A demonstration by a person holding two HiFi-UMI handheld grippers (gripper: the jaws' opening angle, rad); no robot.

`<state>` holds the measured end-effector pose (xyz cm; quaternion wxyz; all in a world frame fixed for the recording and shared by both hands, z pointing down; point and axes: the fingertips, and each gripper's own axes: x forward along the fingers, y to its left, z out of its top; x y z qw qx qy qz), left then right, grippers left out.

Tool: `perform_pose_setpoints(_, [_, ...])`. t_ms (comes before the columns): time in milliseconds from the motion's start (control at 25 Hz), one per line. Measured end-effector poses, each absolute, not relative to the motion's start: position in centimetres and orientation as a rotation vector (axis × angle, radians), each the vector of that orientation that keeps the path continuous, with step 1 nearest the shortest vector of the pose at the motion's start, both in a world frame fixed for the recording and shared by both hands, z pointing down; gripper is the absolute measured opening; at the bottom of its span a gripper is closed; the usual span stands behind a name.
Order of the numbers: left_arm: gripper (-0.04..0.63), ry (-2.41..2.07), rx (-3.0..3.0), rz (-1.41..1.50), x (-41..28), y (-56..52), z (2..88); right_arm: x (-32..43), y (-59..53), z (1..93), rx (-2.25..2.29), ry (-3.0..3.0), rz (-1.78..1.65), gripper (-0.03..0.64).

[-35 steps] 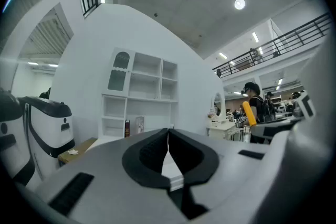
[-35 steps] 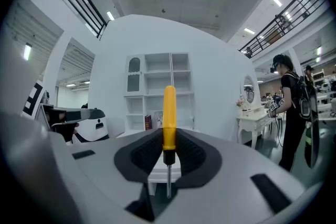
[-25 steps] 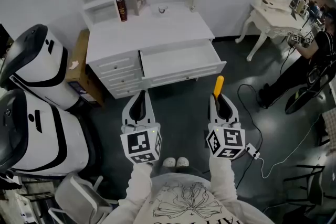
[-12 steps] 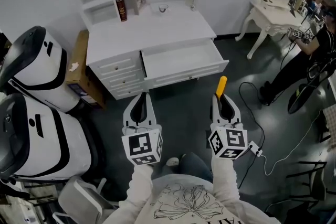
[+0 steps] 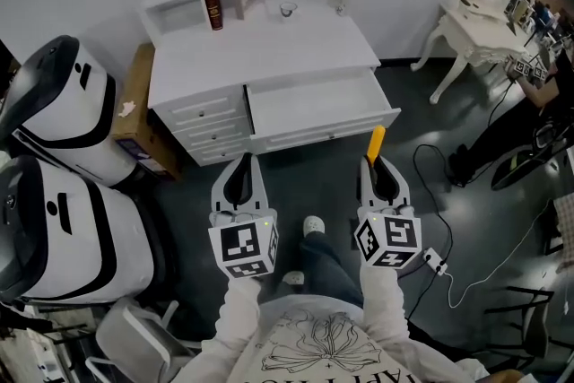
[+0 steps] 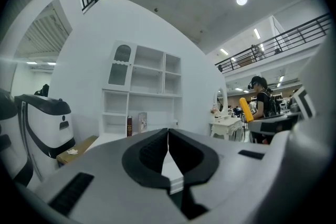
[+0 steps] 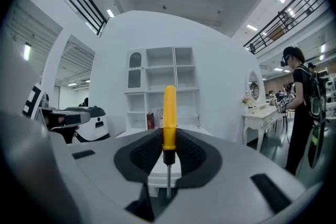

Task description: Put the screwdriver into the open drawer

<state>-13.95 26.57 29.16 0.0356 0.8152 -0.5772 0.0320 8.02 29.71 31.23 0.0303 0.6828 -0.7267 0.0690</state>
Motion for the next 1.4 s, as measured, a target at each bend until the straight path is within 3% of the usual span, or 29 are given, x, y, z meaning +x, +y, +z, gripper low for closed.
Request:
perform_pose_setpoints(840, [0.006,-1.941,2.372,0.131,-7.7,6.1,29.4,14.2,5.9,31.8,1.928,-2.400,0.251,0.072])
perform_pose_setpoints(1400, [0.006,-1.957,2.272,0.224,-5.7,-1.4,33.5,16.1,-2.6,36.0,1.841,-2.405,0.375,0.072])
